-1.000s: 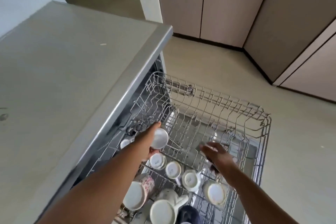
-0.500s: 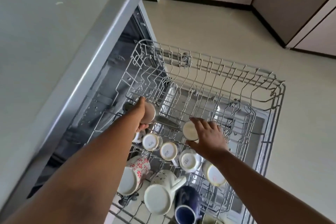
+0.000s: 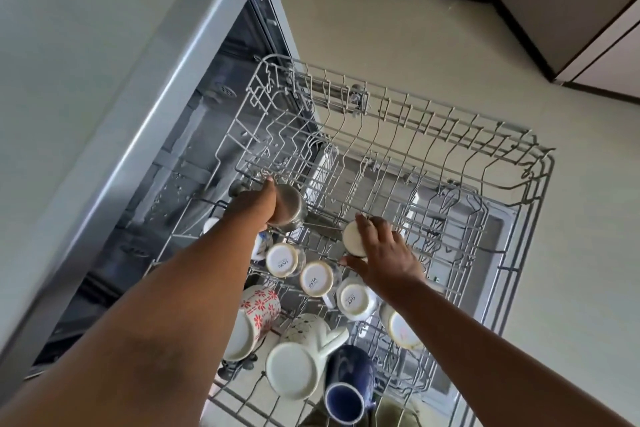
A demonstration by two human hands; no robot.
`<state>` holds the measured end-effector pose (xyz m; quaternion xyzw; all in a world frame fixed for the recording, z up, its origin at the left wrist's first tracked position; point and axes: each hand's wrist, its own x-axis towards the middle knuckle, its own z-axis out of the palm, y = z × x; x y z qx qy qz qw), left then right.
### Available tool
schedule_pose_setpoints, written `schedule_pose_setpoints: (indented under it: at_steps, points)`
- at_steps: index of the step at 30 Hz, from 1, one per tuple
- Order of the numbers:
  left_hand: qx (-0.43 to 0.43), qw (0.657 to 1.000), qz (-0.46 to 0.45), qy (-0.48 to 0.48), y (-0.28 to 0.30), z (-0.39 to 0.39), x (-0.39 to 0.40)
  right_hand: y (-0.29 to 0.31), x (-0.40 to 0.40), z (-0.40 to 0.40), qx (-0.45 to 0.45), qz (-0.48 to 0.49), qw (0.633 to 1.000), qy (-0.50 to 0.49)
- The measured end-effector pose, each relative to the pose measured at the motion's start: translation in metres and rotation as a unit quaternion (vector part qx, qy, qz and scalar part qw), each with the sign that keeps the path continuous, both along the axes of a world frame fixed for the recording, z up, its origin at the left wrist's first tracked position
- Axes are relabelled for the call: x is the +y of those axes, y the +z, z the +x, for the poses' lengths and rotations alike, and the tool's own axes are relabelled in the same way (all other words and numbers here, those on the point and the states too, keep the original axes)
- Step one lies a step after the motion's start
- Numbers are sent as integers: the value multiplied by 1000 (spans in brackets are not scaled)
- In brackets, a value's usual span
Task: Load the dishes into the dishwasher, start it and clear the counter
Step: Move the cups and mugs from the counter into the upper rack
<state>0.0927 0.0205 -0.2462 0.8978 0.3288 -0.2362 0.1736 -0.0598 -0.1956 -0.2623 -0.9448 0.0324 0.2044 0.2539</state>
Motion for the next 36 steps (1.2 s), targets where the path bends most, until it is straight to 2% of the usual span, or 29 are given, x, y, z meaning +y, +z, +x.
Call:
schedule_pose_setpoints:
  at_steps: [9,13,20,24,28,31,32,34,36]
  points:
    - [-59,986,87,-131,17,-21,3,12,6,-11,15,-45,999,3]
    - [-81,966,136,-204,35,-47,-6,23,0,-15,7,-60,998,16]
    - [-168,899,123,-386,79,-113,-4,58,-4,-26,-42,-109,992,55]
    - [-201,867,133,-435,117,-158,-1,90,14,-30,-44,-127,983,122]
    - [-278,826,93,-481,168,-196,14,136,52,-32,-112,-143,964,195]
    - [-388,777,90,-487,212,-220,34,179,85,-31,-160,-130,951,228]
    - [-411,773,103,-472,226,-227,41,194,96,-32,-179,-128,946,239]
    - [-437,779,146,-425,252,-242,61,222,117,-34,-222,-125,931,263]
    - [-427,796,192,-384,271,-260,86,247,138,-39,-260,-123,913,290]
